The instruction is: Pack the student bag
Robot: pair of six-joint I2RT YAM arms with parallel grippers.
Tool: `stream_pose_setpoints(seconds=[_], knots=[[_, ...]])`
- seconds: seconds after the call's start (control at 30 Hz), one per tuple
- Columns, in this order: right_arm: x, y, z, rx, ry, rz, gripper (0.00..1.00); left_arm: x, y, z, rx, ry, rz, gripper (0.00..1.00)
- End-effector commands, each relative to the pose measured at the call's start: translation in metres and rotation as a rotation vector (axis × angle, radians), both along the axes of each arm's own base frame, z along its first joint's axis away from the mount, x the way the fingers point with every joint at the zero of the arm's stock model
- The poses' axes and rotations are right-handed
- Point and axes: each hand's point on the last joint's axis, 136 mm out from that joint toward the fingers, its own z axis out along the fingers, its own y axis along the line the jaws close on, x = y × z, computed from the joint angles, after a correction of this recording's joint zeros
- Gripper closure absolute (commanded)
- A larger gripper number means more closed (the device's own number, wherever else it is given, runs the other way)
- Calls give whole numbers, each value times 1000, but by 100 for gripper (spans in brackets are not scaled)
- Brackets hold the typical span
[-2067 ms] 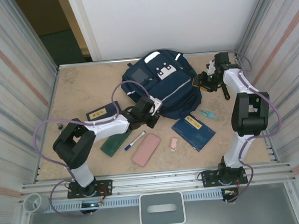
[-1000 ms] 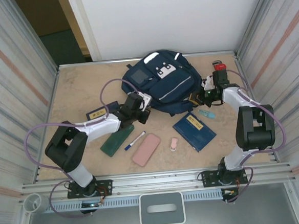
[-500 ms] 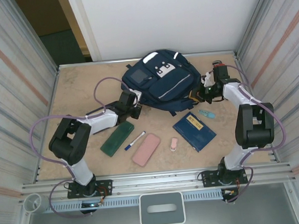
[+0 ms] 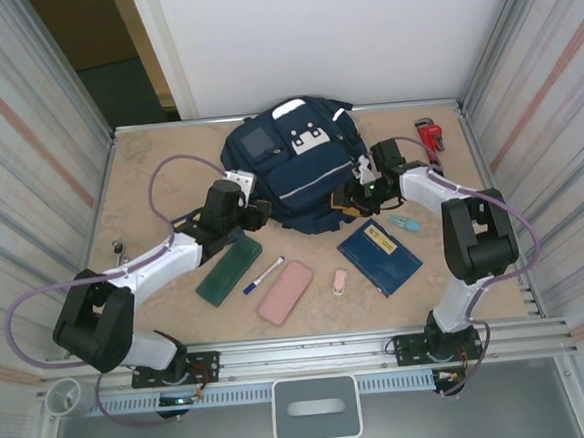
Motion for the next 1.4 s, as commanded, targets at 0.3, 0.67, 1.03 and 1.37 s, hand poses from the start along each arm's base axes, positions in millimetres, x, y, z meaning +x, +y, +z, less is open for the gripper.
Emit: stream_pose_setpoints(seconds=[0.3, 0.67, 1.03, 1.37], knots=[[17, -22, 35, -111, -248, -90, 35, 0, -49, 8, -9, 28, -219, 13], [16, -32, -20, 1, -108, -164, 57, 7, -107, -27, 174, 87, -445, 6], [15, -36, -33, -34, -98, -168, 69, 46, -150, -43, 267, 121, -575, 6], [10, -37, -46, -87, -66, -156, 83, 66, -150, -31, 121, 132, -592, 4]])
